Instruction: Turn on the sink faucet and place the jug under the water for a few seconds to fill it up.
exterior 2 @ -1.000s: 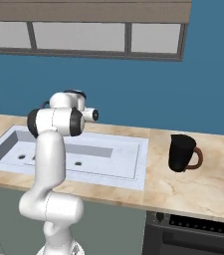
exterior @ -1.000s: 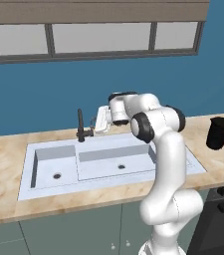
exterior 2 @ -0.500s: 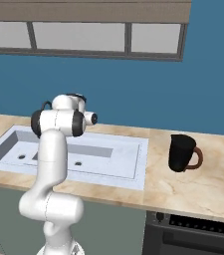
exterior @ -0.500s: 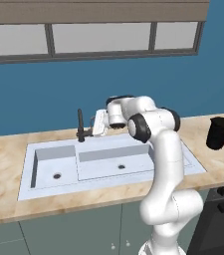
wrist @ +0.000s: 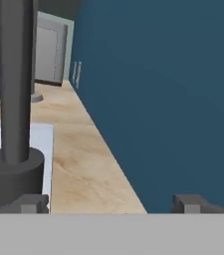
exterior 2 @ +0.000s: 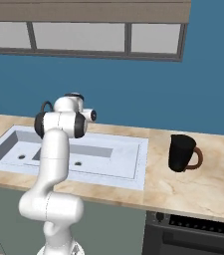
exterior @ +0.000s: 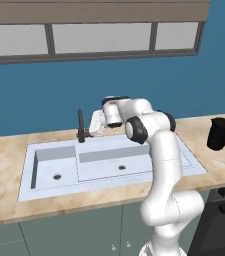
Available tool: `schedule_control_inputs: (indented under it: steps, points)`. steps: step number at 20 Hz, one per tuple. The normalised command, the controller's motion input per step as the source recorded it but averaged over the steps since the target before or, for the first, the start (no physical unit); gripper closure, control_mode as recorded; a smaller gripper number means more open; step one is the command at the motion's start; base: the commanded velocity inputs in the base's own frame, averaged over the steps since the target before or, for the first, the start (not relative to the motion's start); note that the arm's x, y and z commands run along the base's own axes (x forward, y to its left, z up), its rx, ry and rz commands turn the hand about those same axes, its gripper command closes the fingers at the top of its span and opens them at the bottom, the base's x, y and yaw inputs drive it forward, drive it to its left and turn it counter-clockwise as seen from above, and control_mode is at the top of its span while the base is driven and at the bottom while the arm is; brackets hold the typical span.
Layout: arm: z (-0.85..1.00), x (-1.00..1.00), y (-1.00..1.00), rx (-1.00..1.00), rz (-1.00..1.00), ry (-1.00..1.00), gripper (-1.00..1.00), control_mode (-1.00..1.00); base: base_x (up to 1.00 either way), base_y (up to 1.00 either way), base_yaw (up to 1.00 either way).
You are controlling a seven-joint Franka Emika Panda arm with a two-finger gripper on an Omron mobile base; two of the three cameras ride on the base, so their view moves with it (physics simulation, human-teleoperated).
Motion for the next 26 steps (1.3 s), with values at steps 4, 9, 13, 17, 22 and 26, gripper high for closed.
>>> schedule_control_inputs:
  steps: [4, 9, 13, 17, 22, 26]
  points:
    - [-0.46, 0.24, 0.29, 0.01, 0.0, 0.04, 1.0, -1.0, 0.0, 0.0, 0.0]
    - [-0.33, 0.09, 0.02, 0.04, -0.05, 0.0, 1.0, -1.0, 0.0, 0.0, 0.0]
    - [-0.22, 0.0, 0.0, 0.04, -0.19, 0.0, 1.0, -1.0, 0.0, 0.0, 0.0]
    - [-0.13, 0.0, -0.06, 0.07, -0.26, 0.02, 1.0, -1.0, 0.0, 0.0, 0.0]
    - [-0.03, 0.0, -0.53, 0.13, -0.26, 0.18, 1.0, -1.0, 0.0, 0.0, 0.0]
    - [-0.2, 0.0, -0.74, 0.13, -0.22, 0.15, 1.0, -1.0, 0.0, 0.0, 0.0]
